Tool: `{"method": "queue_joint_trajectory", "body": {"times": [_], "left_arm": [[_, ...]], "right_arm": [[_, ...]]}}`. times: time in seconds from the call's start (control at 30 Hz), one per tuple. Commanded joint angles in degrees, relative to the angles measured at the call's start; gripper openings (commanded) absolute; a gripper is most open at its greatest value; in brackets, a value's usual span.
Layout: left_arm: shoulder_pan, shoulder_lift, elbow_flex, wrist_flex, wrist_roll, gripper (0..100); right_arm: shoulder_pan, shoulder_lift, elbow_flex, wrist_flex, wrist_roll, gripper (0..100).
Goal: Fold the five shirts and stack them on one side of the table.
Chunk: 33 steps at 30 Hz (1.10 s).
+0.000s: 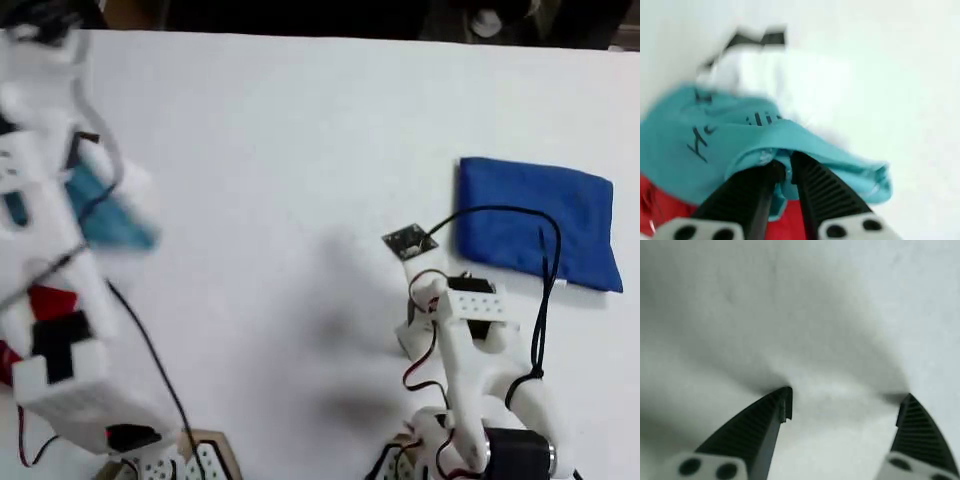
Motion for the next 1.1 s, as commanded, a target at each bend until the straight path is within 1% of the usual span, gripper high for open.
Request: {"method": "queue_joint_trajectory", "body": {"times": [0.0,0.1,0.17,0.27,0.4,0.53,0.63,0.8,0.9,1.07], "left_arm": [[14.68,-9.32,-3.21,1.14,0.79,2],[25.14,-12.31,-2.86,1.05,0.7,2],[30.33,-13.1,-2.95,0.88,0.88,2],[35.52,-13.27,-3.91,0.79,0.97,2],[39.03,-13.19,-9.19,0.79,1.05,2],[40.79,-13.19,-18.68,0.79,1.05,2],[40.79,-13.1,-24.75,0.79,1.05,2],[40.62,-12.66,-26.42,0.88,1.05,2],[39.91,-12.66,-20.7,0.79,0.97,3],[35.25,-12.75,-3.56,0.79,0.79,3]], "right_arm": [[0.66,-0.4,0.09,-2.51,-1.76,33.4],[0.66,-0.4,0.09,-2.59,-1.85,33.4],[0.66,-0.4,0.09,-2.59,-1.85,33.4],[0.66,-0.4,0.09,-2.59,-1.85,33.4],[0.66,-0.4,0.09,-2.59,-1.85,33.4],[0.66,-0.4,0.09,-2.68,-1.93,33.4],[0.66,-0.4,0.09,-2.68,-1.93,33.4],[0.66,-0.4,0.09,-2.68,-1.93,33.4],[0.66,-0.4,0.09,-2.68,-1.93,33.4],[0.66,-0.4,0.09,-2.68,-1.93,33.4]]}}
